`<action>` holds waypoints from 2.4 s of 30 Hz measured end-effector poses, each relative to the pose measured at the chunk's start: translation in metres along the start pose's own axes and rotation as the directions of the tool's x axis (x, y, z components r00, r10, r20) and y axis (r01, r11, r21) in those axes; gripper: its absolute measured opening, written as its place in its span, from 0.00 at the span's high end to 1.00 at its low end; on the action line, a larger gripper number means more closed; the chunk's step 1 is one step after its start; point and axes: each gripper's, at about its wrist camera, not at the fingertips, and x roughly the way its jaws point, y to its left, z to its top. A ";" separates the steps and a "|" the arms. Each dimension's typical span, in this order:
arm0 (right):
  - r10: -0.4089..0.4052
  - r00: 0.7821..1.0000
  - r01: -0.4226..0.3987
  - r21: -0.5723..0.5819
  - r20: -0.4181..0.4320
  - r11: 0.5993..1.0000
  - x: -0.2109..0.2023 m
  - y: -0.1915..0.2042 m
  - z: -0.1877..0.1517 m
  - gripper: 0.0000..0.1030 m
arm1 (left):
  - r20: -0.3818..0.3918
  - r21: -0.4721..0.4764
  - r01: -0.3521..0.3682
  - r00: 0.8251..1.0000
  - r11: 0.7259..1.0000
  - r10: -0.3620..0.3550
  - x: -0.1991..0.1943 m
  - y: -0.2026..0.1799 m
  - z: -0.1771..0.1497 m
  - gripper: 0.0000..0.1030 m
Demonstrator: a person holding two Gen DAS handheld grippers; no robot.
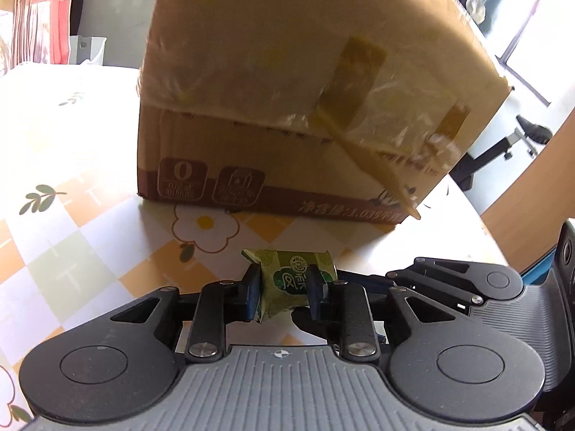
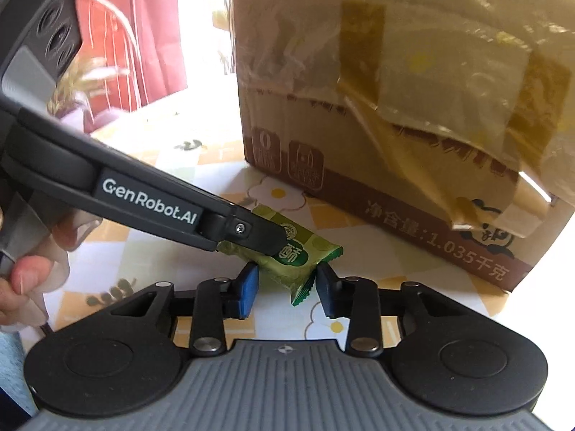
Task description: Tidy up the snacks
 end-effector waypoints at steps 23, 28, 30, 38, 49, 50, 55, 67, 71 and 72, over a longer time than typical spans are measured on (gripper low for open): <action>-0.057 0.952 0.075 -0.047 0.301 0.996 -0.108 -0.013 0.123 0.64 | 0.328 0.149 0.013 0.943 0.989 -0.062 -0.113 -0.067 0.119 0.72; -0.049 0.952 0.068 -0.055 0.301 0.996 -0.094 -0.036 0.160 0.64 | 0.331 0.155 -0.008 0.943 0.988 -0.044 -0.104 -0.071 0.156 0.72; -0.048 0.957 0.068 -0.063 0.286 0.996 -0.081 -0.047 0.172 0.64 | 0.313 0.155 -0.017 0.949 0.988 -0.033 -0.094 -0.069 0.169 0.72; -0.059 0.975 0.062 -0.008 0.213 0.998 -0.044 -0.077 0.187 0.64 | 0.256 0.141 -0.032 0.967 0.990 -0.005 -0.060 -0.061 0.192 0.72; -0.163 0.961 0.149 0.076 0.225 0.986 -0.059 -0.091 0.176 0.35 | 0.355 0.177 -0.183 0.928 0.967 0.111 -0.083 -0.062 0.190 0.22; -0.175 0.955 0.160 0.081 0.238 0.984 -0.063 -0.090 0.175 0.27 | 0.366 0.183 -0.200 0.923 0.963 0.123 -0.086 -0.063 0.189 0.21; -0.192 0.942 0.165 0.119 0.274 0.979 -0.081 -0.091 0.171 0.10 | 0.425 0.199 -0.289 0.887 0.937 0.183 -0.106 -0.072 0.187 0.13; -0.254 0.916 0.201 0.195 0.309 0.960 -0.128 -0.081 0.161 0.00 | 0.504 0.142 -0.452 0.799 0.881 0.329 -0.150 -0.095 0.170 0.10; -0.259 0.915 0.200 0.210 0.309 0.957 -0.144 -0.077 0.155 0.00 | 0.527 0.123 -0.480 0.773 0.869 0.353 -0.168 -0.101 0.164 0.09; -0.262 0.914 0.202 0.212 0.309 0.956 -0.148 -0.075 0.154 0.00 | 0.528 0.116 -0.471 0.775 0.874 0.347 -0.176 -0.102 0.162 0.08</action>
